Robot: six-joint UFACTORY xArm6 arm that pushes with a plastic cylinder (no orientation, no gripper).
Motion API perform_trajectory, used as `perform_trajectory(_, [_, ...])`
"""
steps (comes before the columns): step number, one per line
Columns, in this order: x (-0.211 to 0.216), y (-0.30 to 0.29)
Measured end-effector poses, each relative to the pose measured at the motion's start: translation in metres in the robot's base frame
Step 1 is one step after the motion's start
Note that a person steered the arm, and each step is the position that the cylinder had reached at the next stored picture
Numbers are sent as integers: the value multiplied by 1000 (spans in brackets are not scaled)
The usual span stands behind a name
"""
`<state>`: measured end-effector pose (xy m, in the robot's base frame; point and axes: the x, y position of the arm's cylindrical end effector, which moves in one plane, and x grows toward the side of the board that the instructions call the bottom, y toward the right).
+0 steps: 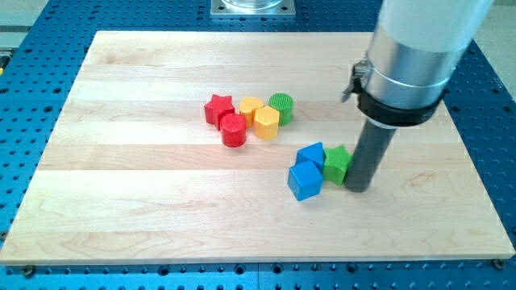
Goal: Place the green star at the top right side of the yellow heart
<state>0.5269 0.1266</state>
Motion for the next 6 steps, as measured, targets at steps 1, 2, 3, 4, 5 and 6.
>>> perform_trajectory(1, [1, -7])
perform_trajectory(2, [-4, -26])
perform_trajectory(3, [-4, -27])
perform_trajectory(4, [-20, -26])
perform_trajectory(5, [5, -26])
perform_trajectory(6, [20, -55])
